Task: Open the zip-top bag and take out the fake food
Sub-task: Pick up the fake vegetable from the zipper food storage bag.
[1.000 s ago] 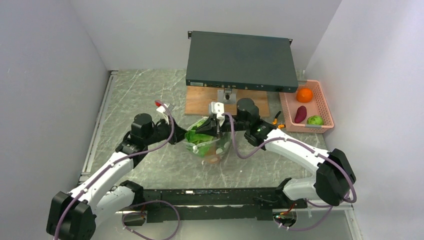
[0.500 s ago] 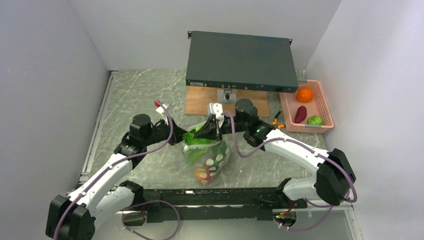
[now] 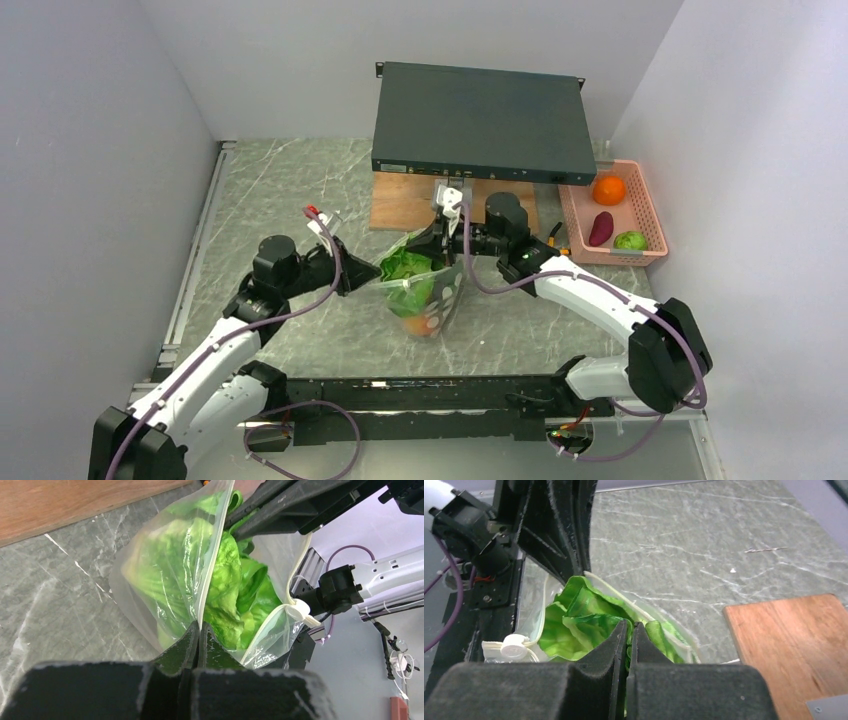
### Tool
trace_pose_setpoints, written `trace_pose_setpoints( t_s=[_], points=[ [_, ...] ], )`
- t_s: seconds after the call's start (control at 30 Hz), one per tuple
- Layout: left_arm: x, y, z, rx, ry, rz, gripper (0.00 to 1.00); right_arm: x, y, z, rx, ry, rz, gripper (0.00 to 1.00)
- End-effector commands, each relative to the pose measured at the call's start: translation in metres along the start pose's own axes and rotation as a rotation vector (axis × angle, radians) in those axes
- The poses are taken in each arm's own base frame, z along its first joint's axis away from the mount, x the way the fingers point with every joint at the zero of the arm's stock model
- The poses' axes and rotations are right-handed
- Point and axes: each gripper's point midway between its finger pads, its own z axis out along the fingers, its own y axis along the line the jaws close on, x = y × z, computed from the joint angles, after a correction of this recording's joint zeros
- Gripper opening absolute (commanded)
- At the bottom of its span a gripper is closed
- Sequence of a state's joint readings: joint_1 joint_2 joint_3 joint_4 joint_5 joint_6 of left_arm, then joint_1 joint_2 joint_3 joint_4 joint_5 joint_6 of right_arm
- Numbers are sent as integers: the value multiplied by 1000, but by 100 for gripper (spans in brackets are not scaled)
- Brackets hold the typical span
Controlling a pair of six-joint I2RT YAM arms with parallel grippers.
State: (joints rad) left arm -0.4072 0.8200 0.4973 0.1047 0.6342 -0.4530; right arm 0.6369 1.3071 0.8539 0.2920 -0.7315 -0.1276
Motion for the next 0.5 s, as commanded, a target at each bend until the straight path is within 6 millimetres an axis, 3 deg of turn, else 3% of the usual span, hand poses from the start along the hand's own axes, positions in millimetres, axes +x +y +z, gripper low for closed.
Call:
trace_pose_setpoints(
  t_s=[0.0, 0.1, 0.2, 0.47],
  points=[
    [5, -5, 1, 46, 31, -10, 0, -24, 32, -1, -123, -71, -118, 0],
    [2, -11, 6, 90, 35, -24, 0, -17, 60, 4, -233, -48, -173, 0],
    [5, -16, 10, 139, 54, -52, 0, -7, 65, 8, -252, -11, -208, 1],
    [13, -17, 13, 165, 86, -77, 0, 21, 66, 0, -321, 124, -322, 35]
  ],
)
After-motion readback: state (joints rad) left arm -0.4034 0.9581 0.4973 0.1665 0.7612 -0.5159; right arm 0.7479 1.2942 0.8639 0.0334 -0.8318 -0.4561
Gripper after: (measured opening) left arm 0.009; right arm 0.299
